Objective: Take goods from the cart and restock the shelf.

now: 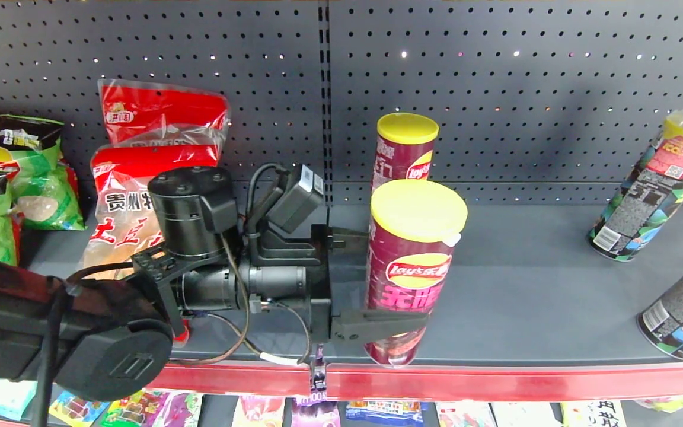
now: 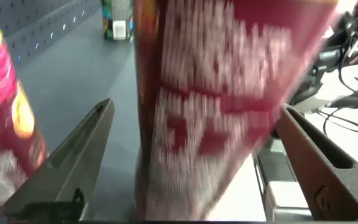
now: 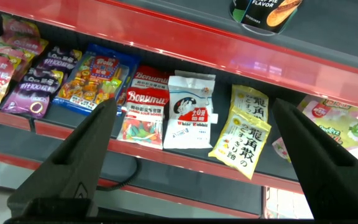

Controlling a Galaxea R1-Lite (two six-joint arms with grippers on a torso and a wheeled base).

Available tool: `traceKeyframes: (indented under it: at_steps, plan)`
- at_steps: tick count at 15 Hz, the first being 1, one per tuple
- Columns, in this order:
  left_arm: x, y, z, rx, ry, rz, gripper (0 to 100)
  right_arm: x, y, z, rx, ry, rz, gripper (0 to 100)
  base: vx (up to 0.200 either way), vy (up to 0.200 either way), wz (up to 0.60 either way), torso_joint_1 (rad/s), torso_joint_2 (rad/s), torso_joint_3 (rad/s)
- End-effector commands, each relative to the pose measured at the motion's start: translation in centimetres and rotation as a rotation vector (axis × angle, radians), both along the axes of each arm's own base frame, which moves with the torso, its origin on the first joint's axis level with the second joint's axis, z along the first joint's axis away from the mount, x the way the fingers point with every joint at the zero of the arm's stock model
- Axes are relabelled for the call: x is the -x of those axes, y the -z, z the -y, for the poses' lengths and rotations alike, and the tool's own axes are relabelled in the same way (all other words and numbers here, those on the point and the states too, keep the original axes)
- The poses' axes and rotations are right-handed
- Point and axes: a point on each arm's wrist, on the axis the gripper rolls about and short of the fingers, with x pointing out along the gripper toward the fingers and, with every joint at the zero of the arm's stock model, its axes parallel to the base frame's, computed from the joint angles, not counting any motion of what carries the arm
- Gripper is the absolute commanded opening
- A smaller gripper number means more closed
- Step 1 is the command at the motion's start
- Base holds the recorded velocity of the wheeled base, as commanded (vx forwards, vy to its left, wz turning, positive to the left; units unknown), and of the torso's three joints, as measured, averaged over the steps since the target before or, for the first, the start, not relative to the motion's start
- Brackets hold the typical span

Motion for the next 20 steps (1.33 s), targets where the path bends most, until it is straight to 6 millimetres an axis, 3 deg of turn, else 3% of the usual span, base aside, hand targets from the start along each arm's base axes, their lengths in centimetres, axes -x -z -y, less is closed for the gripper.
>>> traceKeyframes:
  at_steps: [1,8,13,15,17,20]
  plan:
    - [0.3,-0.3,-1.5,0.008,-0.028,0.010,100,0.0,0.0,0.0,0.000,0.000,0.001,100,0.000,0.000,0.00,0.000,0.00,0.000]
    - [1.8,0.0,-5.7,0.005,-0.114,0.001,100,0.0,0.0,0.0,0.002,-0.001,0.001,100,0.000,0.000,0.00,0.000,0.00,0.000]
    - [4.6,0.2,-8.8,-0.003,-0.190,-0.012,100,0.0,0.0,0.0,0.002,-0.001,0.001,100,0.000,0.000,0.00,0.000,0.00,0.000]
    - [6.8,0.7,-9.9,-0.020,-0.333,-0.022,100,0.0,0.0,0.0,-0.004,0.001,-0.003,100,0.000,0.000,0.00,0.000,0.00,0.000]
    - [7.8,1.1,-10.7,-0.036,-0.510,-0.023,100,0.0,0.0,0.0,-0.002,-0.003,-0.001,100,0.000,0.000,0.00,0.000,0.00,0.000]
    - [7.0,1.2,-10.7,-0.092,-0.736,-0.052,100,0.0,0.0,0.0,-0.003,-0.004,-0.001,100,0.000,0.000,0.00,0.000,0.00,0.000]
